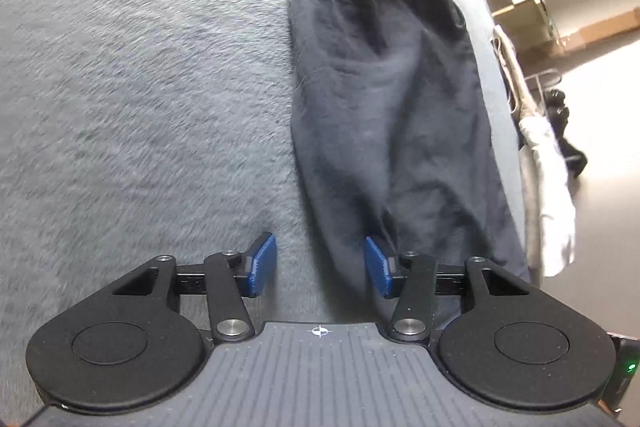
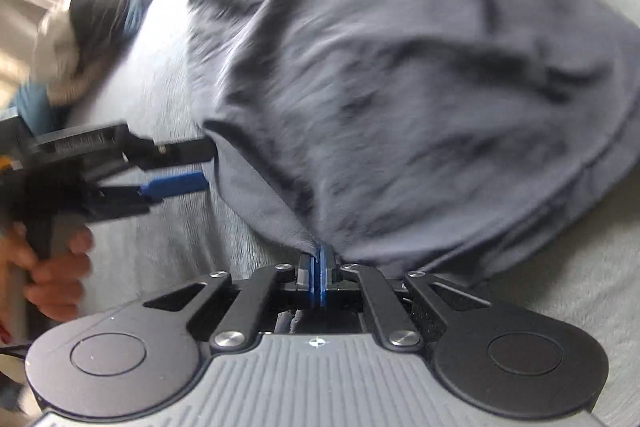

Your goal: Fold clothes

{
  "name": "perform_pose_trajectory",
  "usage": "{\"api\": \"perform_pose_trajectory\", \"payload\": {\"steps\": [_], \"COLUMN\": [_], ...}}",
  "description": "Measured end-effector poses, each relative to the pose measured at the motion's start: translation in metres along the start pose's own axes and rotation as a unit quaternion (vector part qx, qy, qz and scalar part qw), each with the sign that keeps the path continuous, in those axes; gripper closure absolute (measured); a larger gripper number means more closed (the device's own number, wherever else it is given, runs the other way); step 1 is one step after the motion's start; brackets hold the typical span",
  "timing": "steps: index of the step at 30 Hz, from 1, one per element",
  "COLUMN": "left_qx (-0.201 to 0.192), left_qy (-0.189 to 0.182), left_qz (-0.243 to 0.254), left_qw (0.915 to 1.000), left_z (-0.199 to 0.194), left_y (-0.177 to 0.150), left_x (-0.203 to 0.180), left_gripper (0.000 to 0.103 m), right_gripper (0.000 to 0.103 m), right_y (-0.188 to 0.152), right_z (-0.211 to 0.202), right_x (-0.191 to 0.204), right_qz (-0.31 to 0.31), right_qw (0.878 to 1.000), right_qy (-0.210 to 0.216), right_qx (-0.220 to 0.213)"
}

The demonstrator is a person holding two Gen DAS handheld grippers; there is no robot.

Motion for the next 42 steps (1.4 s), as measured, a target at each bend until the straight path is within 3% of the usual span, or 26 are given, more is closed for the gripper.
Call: {"api": "perform_pose_trajectory", "payload": {"steps": [3, 5, 8, 13, 20, 21, 23, 28, 31, 34, 37, 42], "left_qx": [-0.004, 0.005, 0.006, 0.011, 0.010, 0.007, 0.003, -0.048, -0.091, -0.091, -0.058, -0.013], "left_qy": [0.017, 0.007, -0.017, -0.015, -0.006, -0.007, -0.017, -0.038, -0.020, 0.017, 0.072, 0.123], "left_qz": [0.019, 0.008, -0.007, 0.020, 0.044, 0.047, 0.051, 0.065, 0.073, 0.106, 0.186, 0.322], "left_qw": [0.9997, 0.9999, 0.9998, 0.9996, 0.9990, 0.9988, 0.9985, 0.9960, 0.9930, 0.9900, 0.9782, 0.9387], "left_z": [0.004, 0.003, -0.004, -0.003, 0.014, 0.016, 0.017, -0.010, -0.030, -0.034, -0.020, 0.011], "left_y": [0.004, 0.005, 0.009, 0.016, 0.027, 0.028, 0.029, 0.034, 0.040, 0.037, 0.022, -0.006], "left_x": [-0.007, -0.010, -0.018, -0.044, -0.076, -0.080, -0.084, -0.085, -0.076, -0.067, -0.066, -0.085], "left_gripper": [0.068, 0.095, 0.099, 0.100, 0.099, 0.097, 0.082, 0.077, 0.078, 0.078, 0.078, 0.078], "right_gripper": [0.101, 0.101, 0.101, 0.101, 0.101, 0.101, 0.101, 0.101, 0.101, 0.101, 0.101, 0.100], "right_y": [-0.002, -0.001, 0.001, 0.009, 0.023, 0.025, 0.028, 0.033, 0.034, 0.034, 0.034, 0.034], "right_z": [0.001, 0.003, 0.002, -0.004, -0.012, -0.013, -0.014, -0.010, -0.009, -0.008, -0.007, -0.006], "right_x": [-0.003, -0.003, -0.003, -0.016, -0.037, -0.040, -0.045, -0.055, -0.059, -0.062, -0.068, -0.072], "right_qz": [0.001, -0.004, -0.011, 0.004, 0.004, 0.005, 0.007, 0.014, 0.015, 0.025, 0.043, 0.068], "right_qw": [1.000, 1.000, 0.999, 0.998, 0.998, 0.998, 0.998, 0.997, 0.995, 0.994, 0.990, 0.985], "right_qy": [0.012, 0.019, 0.031, 0.063, 0.061, 0.062, 0.064, 0.081, 0.094, 0.110, 0.130, 0.158], "right_qx": [0.005, 0.010, 0.016, 0.013, 0.006, 0.005, 0.002, 0.005, 0.006, 0.010, 0.014, 0.023]}}
Point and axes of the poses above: each gripper's, at about its wrist camera, not at the fingertips, and z roughly the way its jaws point, x to its left, y to its top, the point moved 9 cm from there along z, roughly the way its jaws point, and after that the axes turned 9 degrees about x, right-handed, at the moved point
